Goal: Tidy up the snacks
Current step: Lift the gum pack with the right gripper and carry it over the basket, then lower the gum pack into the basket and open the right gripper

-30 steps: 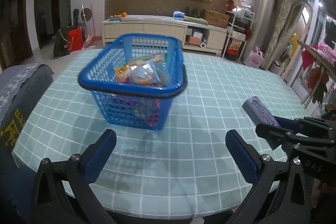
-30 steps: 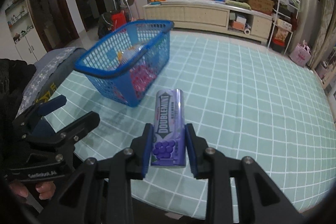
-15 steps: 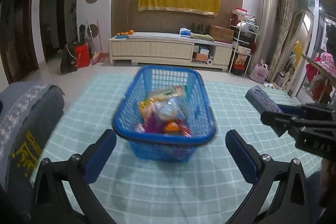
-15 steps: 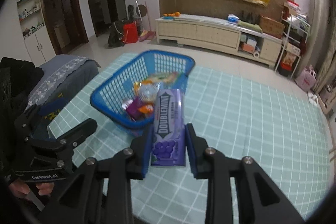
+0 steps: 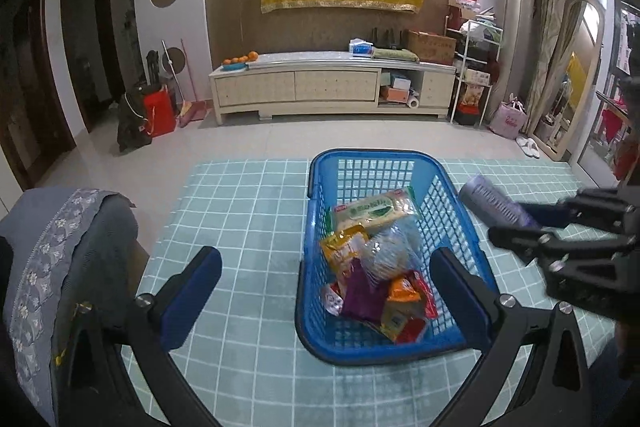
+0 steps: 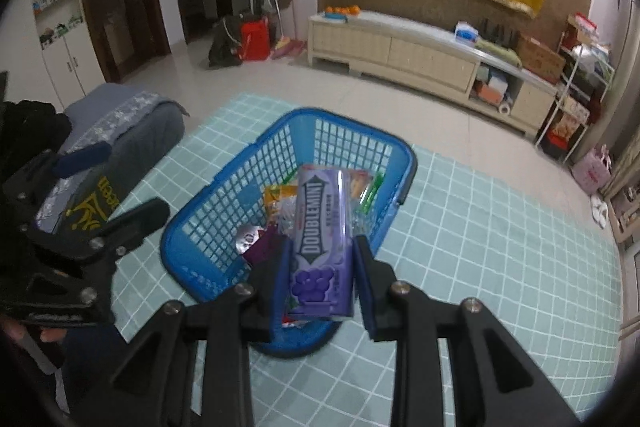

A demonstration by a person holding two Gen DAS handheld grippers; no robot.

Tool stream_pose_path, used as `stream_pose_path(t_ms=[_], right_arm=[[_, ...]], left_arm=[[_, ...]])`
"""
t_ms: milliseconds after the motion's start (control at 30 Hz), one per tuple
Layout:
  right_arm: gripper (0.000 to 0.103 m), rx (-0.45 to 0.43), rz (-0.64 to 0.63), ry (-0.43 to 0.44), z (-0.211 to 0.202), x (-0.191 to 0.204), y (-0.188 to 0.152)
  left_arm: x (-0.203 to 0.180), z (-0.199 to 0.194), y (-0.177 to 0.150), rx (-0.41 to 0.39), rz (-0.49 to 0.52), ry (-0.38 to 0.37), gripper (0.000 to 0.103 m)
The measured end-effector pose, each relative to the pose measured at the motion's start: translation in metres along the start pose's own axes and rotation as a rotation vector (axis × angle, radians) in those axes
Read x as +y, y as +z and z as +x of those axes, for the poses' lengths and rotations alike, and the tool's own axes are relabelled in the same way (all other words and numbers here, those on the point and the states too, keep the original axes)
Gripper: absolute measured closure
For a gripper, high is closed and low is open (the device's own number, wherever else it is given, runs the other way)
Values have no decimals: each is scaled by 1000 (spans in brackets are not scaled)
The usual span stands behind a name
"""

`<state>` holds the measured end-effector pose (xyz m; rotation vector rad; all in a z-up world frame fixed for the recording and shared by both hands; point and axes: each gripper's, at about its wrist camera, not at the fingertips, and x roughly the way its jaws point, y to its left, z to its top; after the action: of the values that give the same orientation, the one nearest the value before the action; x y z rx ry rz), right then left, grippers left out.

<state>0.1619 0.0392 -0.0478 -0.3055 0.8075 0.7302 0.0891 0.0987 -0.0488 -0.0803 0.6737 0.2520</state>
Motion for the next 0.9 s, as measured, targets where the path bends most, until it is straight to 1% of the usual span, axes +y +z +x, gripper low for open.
stream_pose_path(t_ms=[133,200,267,400,467,567,800,867,900], right_arm=[[68,81,20,-75,31,1,3],[68,115,38,-98,43,-1,2],[68,138,44,-107,49,-2,1],[68,176,38,-152,56,-1,-3],[68,190,39,-173,60,-1,0],[68,200,26,-200,62,0,3],[68,221,7,-227,68,0,12],[66,209,1,-229,67,0,15],[61,211,-3,-237,68,1,16]], left_arm=[[5,15,3,23,4,-10,0],[6,23,3,38,8,-21,0],[7,28,1,46,12,-29,0],[13,35,0,56,1,-40,0],[16,38,-1,61,-9,-50,0],[16,42,-1,72,-6,-42,0],[16,38,0,69,-1,-51,0],[16,38,0,70,1,-47,0],[17,38,0,69,2,-49,0]])
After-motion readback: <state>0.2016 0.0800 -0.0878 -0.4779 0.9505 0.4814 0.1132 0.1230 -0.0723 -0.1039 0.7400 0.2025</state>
